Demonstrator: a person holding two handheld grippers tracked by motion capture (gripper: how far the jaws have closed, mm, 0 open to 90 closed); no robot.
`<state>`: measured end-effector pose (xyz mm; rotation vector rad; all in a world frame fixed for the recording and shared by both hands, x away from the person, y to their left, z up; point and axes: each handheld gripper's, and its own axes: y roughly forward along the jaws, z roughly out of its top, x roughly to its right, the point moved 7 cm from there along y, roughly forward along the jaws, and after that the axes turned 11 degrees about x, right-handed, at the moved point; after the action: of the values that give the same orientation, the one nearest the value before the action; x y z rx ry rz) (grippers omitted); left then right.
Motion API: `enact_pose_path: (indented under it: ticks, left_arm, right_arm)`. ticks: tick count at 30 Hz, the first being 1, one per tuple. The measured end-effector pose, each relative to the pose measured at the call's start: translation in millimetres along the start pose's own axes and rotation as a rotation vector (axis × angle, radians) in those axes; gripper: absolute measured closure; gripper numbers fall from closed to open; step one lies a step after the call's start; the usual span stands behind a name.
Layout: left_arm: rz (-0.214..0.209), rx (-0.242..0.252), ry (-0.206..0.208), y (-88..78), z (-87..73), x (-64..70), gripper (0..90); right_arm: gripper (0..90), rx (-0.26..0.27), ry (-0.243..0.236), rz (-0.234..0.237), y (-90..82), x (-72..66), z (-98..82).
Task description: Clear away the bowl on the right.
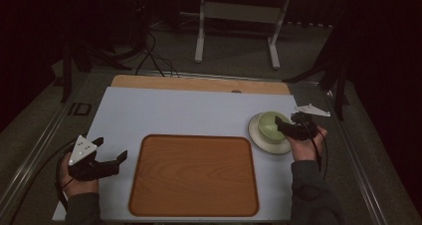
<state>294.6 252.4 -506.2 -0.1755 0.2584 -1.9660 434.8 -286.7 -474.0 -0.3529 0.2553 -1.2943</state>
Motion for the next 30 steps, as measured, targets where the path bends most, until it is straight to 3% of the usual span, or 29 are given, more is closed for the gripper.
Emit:
enact_pose_path:
  ticks: [13,30]
  left_arm:
    - [0.003,0.007,-0.001,-1.1,0.9,-1.1,8.5]
    - [0.004,0.013,-0.005,-1.8,1.3,-1.5,8.6]
  right_arm:
    - [36.5,-0.019,0.016,-0.051,6.0,16.9,-5.4]
    - [43.1,-0.119,0.042,-0.114,23.9,28.9,-22.9]
